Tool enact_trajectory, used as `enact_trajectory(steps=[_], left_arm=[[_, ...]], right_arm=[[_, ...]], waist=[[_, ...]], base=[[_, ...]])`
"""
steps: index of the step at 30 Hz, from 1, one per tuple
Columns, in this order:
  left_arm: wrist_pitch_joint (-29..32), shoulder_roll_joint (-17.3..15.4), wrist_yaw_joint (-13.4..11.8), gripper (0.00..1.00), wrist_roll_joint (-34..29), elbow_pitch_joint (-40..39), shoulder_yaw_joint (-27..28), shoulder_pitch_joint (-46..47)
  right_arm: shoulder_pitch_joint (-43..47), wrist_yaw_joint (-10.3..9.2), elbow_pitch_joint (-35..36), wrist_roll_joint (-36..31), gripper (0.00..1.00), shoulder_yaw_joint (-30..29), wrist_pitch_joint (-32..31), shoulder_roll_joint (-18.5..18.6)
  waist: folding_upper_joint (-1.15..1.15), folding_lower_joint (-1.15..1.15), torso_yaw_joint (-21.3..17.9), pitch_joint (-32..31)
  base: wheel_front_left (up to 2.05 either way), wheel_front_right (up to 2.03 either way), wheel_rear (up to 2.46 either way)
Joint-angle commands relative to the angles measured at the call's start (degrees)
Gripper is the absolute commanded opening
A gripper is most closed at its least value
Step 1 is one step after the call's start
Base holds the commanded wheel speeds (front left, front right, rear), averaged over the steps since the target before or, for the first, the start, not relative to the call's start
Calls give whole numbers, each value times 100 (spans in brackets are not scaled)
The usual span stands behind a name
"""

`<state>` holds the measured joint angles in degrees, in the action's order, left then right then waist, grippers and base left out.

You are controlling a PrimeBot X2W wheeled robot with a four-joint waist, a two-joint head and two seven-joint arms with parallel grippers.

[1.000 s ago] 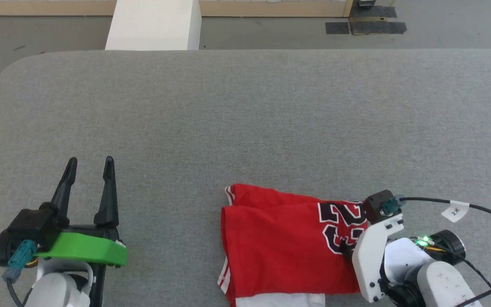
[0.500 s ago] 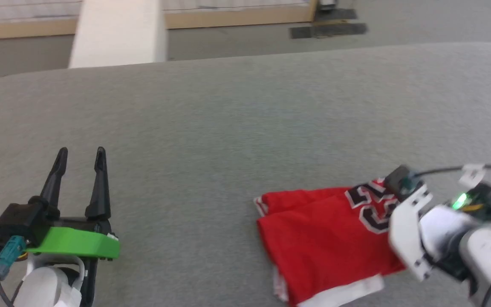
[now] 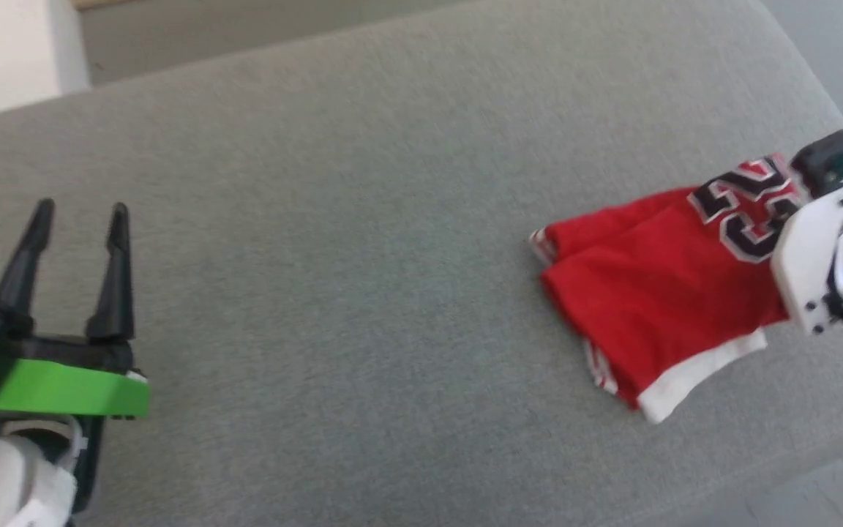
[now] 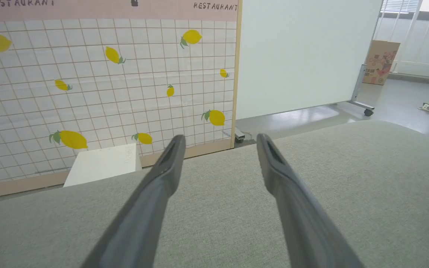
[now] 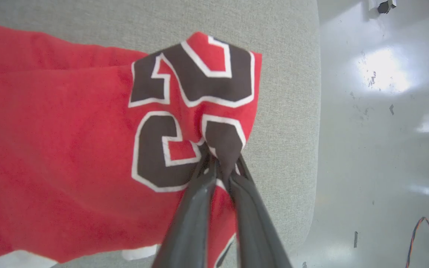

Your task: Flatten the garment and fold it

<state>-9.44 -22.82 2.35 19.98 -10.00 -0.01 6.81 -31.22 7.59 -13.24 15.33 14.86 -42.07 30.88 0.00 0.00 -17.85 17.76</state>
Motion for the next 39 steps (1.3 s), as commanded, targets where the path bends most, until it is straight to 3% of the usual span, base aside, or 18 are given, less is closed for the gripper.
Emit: enact_trajectory(steps=[1,6,12,20,21,22,27,31,39], left_arm=[[78,-117,-48,100,-5,-122,92,39],[362,-402,-122,100,12,-599,362,-87],[676,-711,-176,100,29,-1081,653,-191],[914,-926,-221,100,94,-1457,909,-323],[922,-929,-230,100,104,-1473,929,-340],[928,-933,-240,100,112,-1490,948,-360],[864,-882,-255,100,135,-1430,915,-416],[703,-762,-256,100,157,-1239,802,-388],[212,-310,-351,100,267,-562,601,-380]], right_arm=[[-167,-10,-96,-126,0,-146,109,-49],[-447,-10,-599,-407,0,-998,377,-121],[-836,-10,-1009,-888,0,-2308,726,-527],[-1069,-10,-1246,-1667,0,-3265,812,-765],[-1097,-10,-1254,-1732,34,-3362,831,-799],[-1125,-10,-1262,-1838,100,-3461,858,-815],[-1222,-10,-1271,-2119,100,-3608,956,-771],[-1354,-10,-1124,-1972,100,-3562,1107,-617],[-1705,-10,-313,-851,100,-2440,1703,-494]], waist=[[0,0,-574,821],[0,0,-560,1211],[0,0,-436,1521],[0,0,-297,1748],[0,0,-293,1757],[0,0,-291,1765],[0,0,-282,1628],[0,0,-267,1327],[0,0,-135,296]], base=[[0,0,0],[0,0,0],[0,0,0],[0,0,0],[0,0,0],[0,0,0],[0,0,0],[0,0,0],[0,0,0]])
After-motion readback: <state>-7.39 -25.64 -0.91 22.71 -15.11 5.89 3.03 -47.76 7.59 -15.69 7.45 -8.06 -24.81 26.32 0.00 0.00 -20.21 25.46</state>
